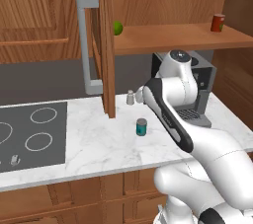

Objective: Pick the cans from the counter and place them in their designated side in the cabinet.

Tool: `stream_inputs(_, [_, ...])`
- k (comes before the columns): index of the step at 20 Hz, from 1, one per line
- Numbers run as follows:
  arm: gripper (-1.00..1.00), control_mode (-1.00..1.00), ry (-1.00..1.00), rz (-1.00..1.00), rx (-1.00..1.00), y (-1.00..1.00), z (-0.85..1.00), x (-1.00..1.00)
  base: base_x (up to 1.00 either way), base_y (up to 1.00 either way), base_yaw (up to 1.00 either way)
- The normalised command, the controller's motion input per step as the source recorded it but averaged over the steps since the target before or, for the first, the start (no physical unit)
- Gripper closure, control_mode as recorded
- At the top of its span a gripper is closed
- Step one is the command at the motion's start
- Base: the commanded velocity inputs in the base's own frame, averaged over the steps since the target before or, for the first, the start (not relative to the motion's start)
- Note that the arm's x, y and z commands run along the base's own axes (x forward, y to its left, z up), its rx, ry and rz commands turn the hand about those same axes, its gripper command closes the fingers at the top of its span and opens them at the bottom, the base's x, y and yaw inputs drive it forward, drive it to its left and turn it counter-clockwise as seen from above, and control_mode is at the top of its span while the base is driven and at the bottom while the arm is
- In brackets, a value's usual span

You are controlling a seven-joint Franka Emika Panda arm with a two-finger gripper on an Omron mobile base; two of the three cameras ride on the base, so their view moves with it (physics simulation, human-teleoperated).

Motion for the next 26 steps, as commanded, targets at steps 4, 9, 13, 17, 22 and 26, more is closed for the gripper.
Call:
stream_inputs(4, [-1.00, -1.00, 0.00, 0.00, 0.00, 0.00, -0.08, 0.04, 0.00, 0.00, 0.00])
stream_inputs(9, [-1.00, -1.00, -0.01, 0.00, -0.01, 0.00, -0.08, 0.07, 0.00, 0.00, 0.00])
stream_inputs(13, [-1.00, -1.00, 0.00, 0.00, 0.00, 0.00, -0.07, 0.07, 0.00, 0.00, 0.00])
stream_inputs(17, [-1.00, -1.00, 0.00, 0.00, 0.00, 0.00, -0.08, 0.06, 0.00, 0.00, 0.00])
stream_inputs(22, [-1.00, -1.00, 0.00, 0.00, 0.00, 0.00, -0.07, 0.04, 0.00, 0.00, 0.00])
stream_inputs(26, [-1.00, -1.00, 0.00, 0.00, 0.00, -0.02, -0.05, 0.02, 0.00, 0.00, 0.00])
